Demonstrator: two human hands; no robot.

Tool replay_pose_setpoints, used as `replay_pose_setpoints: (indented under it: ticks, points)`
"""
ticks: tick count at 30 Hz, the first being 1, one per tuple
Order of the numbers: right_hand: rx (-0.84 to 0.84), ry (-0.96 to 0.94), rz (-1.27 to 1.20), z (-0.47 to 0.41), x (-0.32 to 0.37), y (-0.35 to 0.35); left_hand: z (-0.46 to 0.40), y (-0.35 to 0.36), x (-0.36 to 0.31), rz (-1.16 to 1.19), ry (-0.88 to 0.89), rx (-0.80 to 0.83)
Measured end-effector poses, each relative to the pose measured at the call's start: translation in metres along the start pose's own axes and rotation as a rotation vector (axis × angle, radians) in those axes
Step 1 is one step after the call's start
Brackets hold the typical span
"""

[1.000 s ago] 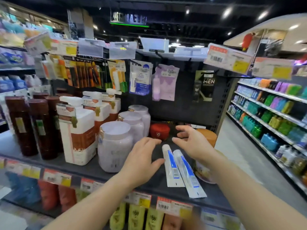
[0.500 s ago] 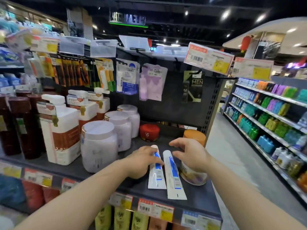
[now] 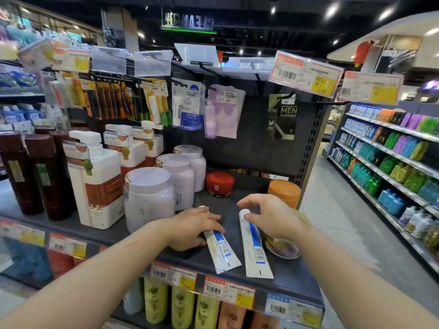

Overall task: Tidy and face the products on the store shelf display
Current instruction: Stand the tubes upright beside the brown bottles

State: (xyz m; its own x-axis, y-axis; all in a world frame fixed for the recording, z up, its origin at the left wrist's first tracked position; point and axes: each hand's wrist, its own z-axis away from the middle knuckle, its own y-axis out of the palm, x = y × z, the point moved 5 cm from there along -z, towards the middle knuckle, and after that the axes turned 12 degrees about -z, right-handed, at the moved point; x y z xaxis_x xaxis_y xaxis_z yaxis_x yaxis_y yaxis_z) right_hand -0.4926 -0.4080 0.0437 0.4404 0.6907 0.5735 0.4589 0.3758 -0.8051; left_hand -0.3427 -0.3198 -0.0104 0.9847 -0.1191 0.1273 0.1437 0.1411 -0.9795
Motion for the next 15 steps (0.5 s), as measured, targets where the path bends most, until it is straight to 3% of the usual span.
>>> replay_pose_setpoints:
  ticks: [10,15]
  points:
    - [-0.004,0.022,-0.036,0.002,-0.002,0.001,-0.003,0.007,0.002,-0.06,-0.022,-0.207]
    - [-0.108,-0.002,-0.188,0.0,-0.006,-0.008,0.007,0.006,0.001,0.007,-0.055,-0.24]
